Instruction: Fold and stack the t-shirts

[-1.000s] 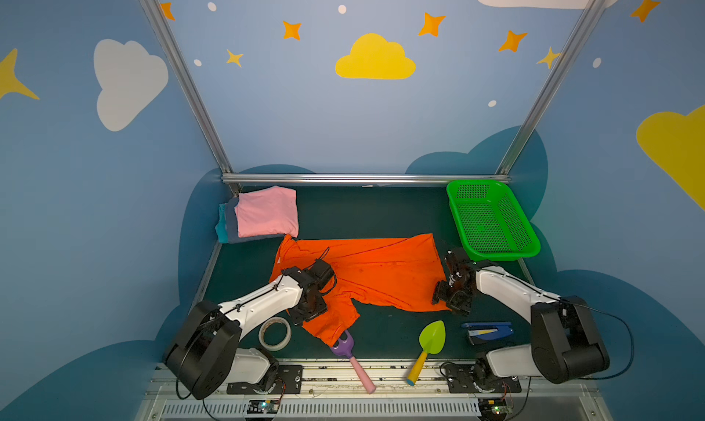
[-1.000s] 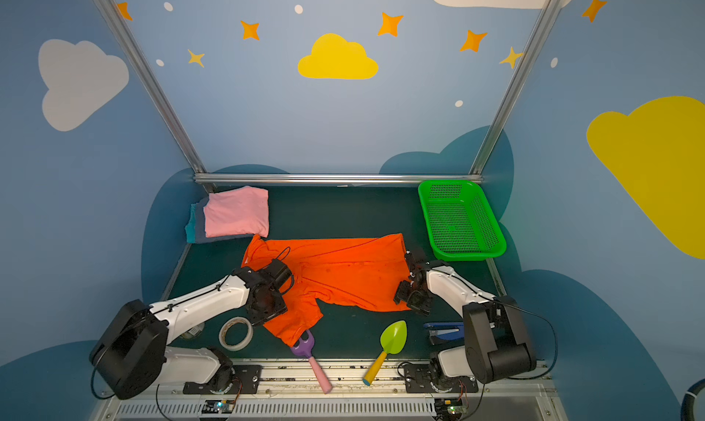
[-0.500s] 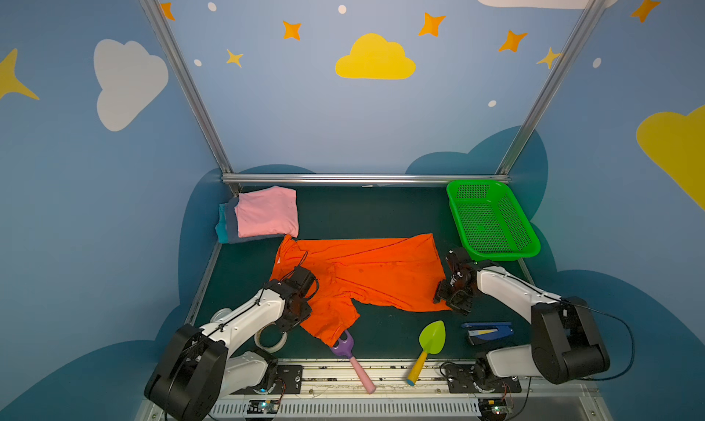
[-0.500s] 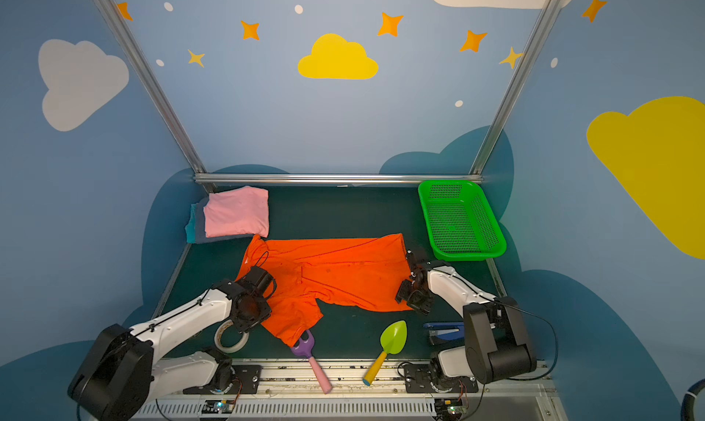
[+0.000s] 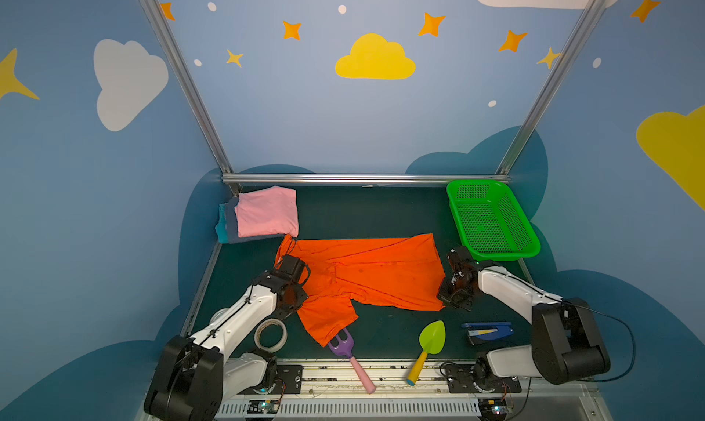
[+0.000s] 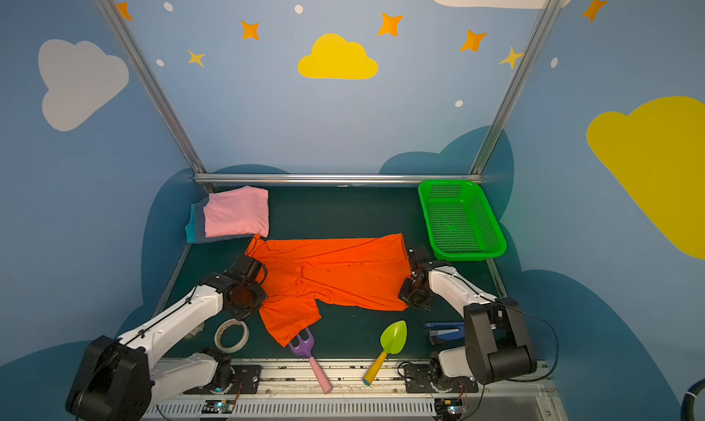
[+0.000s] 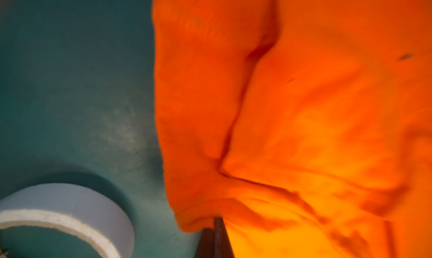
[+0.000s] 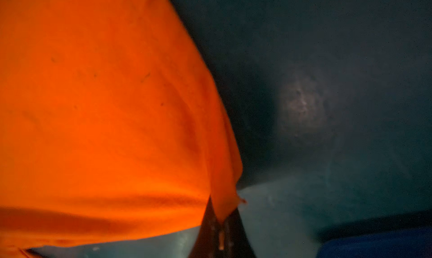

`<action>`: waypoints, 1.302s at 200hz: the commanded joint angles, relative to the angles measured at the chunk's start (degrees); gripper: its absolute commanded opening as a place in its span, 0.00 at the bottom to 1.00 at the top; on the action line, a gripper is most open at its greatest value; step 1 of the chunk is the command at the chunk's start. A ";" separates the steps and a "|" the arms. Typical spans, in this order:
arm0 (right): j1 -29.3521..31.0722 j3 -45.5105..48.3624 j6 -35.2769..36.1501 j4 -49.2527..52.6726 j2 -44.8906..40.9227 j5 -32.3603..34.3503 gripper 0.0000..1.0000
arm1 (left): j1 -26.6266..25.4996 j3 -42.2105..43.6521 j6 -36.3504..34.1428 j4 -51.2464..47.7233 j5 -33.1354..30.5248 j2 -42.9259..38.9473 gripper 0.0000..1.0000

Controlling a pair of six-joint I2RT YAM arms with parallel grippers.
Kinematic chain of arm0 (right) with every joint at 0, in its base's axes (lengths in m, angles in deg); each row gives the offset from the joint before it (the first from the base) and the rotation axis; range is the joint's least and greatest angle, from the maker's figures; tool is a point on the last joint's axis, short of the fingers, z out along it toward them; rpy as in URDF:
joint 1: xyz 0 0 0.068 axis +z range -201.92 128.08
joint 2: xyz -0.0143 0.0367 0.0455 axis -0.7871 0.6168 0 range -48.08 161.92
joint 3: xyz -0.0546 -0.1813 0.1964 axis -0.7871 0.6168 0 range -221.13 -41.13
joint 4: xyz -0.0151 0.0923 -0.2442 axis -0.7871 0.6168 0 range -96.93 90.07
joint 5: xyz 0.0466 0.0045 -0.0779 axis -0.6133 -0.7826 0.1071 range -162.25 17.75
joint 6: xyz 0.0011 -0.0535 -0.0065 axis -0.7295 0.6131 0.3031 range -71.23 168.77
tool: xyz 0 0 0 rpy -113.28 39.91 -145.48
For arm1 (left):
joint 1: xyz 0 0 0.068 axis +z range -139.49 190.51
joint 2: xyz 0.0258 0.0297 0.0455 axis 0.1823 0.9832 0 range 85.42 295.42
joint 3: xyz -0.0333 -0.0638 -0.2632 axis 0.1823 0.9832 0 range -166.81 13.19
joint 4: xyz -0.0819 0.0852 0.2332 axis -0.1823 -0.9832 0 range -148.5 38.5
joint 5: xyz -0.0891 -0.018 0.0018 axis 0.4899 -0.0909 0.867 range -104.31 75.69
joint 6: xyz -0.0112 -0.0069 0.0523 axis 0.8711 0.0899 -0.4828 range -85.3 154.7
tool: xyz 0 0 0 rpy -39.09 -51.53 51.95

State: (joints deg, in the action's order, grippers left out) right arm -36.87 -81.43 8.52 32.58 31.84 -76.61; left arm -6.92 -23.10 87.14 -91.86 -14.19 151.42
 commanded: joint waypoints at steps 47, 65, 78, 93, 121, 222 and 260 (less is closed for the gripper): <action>-1.68 -4.91 -0.38 1.97 0.13 -1.97 0.00 | 4.36 -8.21 -4.17 -3.59 3.99 2.21 0.04; -2.47 -7.03 -0.03 2.05 1.24 -2.60 0.00 | 5.64 -9.61 -4.80 -3.00 4.44 4.12 0.04; -2.96 -8.88 0.25 2.04 2.68 -2.99 0.00 | 6.71 -10.68 -5.14 -2.56 4.75 5.73 0.04; -3.51 -11.30 0.77 2.05 4.90 -3.53 0.00 | 8.27 -12.04 -5.66 -2.05 5.68 8.10 0.04; -4.58 -16.40 1.56 1.98 9.90 -3.53 0.00 | 11.18 -15.45 -6.88 -1.22 8.06 13.28 0.04; -6.53 -27.10 2.55 1.84 22.27 -4.16 0.02 | 17.86 -24.93 -8.30 -1.22 11.60 22.65 0.04; -6.37 -27.40 2.81 2.35 21.06 -3.48 0.34 | 18.55 -27.43 -8.16 -0.69 13.46 28.74 0.07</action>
State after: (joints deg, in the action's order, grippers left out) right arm -43.21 -107.44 10.66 33.60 53.48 -80.70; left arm 10.89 -48.58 79.49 -92.43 -1.67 176.86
